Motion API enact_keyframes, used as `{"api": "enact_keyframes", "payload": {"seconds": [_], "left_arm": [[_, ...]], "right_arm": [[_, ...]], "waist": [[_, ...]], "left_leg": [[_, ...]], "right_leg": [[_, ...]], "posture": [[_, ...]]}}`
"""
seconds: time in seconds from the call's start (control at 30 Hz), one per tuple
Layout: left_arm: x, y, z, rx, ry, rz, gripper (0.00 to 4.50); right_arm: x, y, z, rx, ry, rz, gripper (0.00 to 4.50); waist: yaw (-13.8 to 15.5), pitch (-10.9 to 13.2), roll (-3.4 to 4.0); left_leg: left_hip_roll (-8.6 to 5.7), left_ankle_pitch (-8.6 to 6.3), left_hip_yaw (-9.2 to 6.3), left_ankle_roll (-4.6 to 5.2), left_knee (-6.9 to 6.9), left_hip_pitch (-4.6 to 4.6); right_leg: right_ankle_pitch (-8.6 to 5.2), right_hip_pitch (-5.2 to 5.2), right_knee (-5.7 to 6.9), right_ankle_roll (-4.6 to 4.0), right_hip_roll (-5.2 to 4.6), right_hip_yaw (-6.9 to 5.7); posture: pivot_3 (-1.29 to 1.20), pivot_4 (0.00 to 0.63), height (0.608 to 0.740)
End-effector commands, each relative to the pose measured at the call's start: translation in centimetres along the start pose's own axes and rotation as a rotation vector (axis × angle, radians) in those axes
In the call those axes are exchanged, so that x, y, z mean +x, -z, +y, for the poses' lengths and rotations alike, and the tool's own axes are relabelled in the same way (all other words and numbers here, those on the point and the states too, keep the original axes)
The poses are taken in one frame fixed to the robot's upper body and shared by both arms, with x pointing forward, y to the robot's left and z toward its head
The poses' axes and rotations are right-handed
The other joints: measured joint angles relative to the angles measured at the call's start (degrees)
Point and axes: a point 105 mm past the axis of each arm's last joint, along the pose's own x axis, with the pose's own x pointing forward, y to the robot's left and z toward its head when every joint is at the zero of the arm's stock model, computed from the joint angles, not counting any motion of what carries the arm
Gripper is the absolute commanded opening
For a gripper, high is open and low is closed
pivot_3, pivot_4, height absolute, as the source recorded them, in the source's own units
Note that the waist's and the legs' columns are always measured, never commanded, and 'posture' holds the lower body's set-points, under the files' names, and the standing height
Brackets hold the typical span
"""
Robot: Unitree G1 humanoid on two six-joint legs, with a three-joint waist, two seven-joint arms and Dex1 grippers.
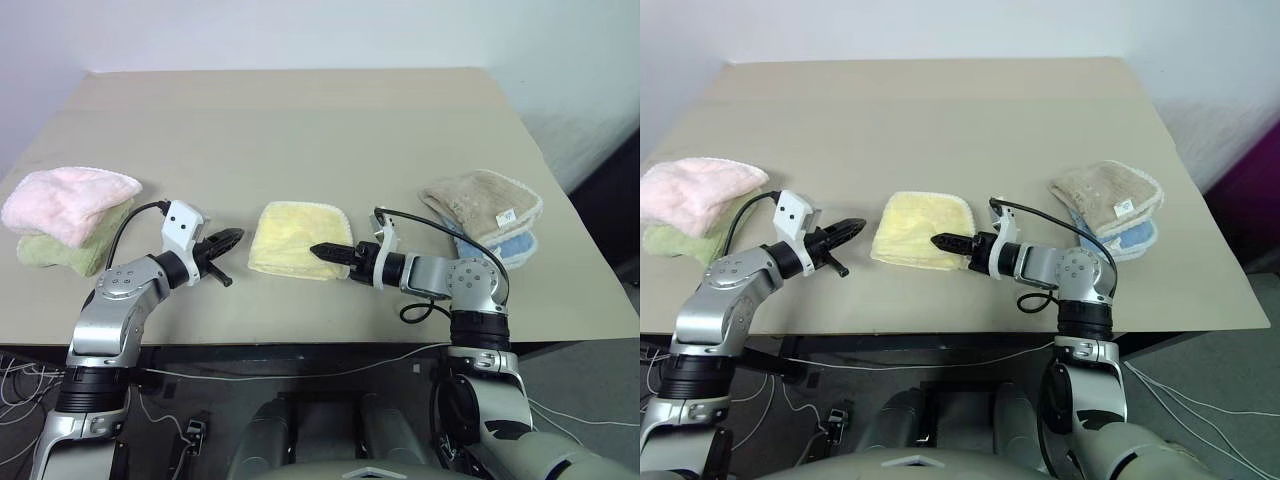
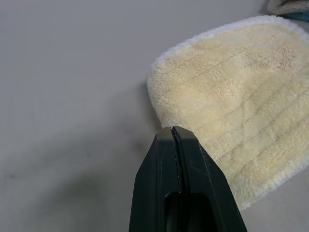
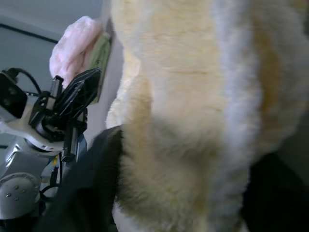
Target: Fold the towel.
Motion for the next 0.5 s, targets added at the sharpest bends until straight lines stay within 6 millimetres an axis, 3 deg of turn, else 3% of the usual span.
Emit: {"api": "enact_keyframes", "payload": {"seconds": [0.03,0.2,0.4,0.5], "left_arm": [[-0.3,-1.2,0.0,0.041,-0.002,-0.038,0.0],[-0.1,-1.3,0.0,0.042,0.003,-0.039,0.0],[0.0,-1.2,-0.1,0.045,0.007,-0.036,0.0],[-0.1,-1.2,0.0,0.045,0.004,-0.035,0.0]], "right_arm": [[0.1,-0.4,0.9,-0.009,-0.035,-0.016,1.76],[0.1,-0.6,1.3,-0.007,-0.05,-0.033,0.1],[-0.9,-2.1,2.4,-0.02,-0.095,-0.121,0.03],[-2.9,-4.9,3.6,-0.057,-0.111,-0.256,0.03]], "waist": [[0.01,0.0,0.0],[-0.05,-0.01,-0.02],[0.02,0.01,0.02],[0.07,0.02,0.03]], "left_leg": [[0.0,0.0,0.0,0.0,0.0,0.0],[0.0,0.0,0.0,0.0,0.0,0.01],[0.0,0.0,-0.01,0.0,0.0,0.02],[-0.01,0.0,0.0,0.0,0.0,0.0]], "right_leg": [[0.0,0.0,0.0,0.0,0.0,0.0],[0.0,0.02,0.01,0.0,0.01,0.0],[0.0,0.02,0.01,0.0,0.0,0.0],[0.0,0.01,0.0,0.0,-0.01,0.0]], "posture": [[0.0,0.15,0.74],[0.0,0.15,0.74],[0.0,0.15,0.74],[0.0,0.15,0.74]]}}
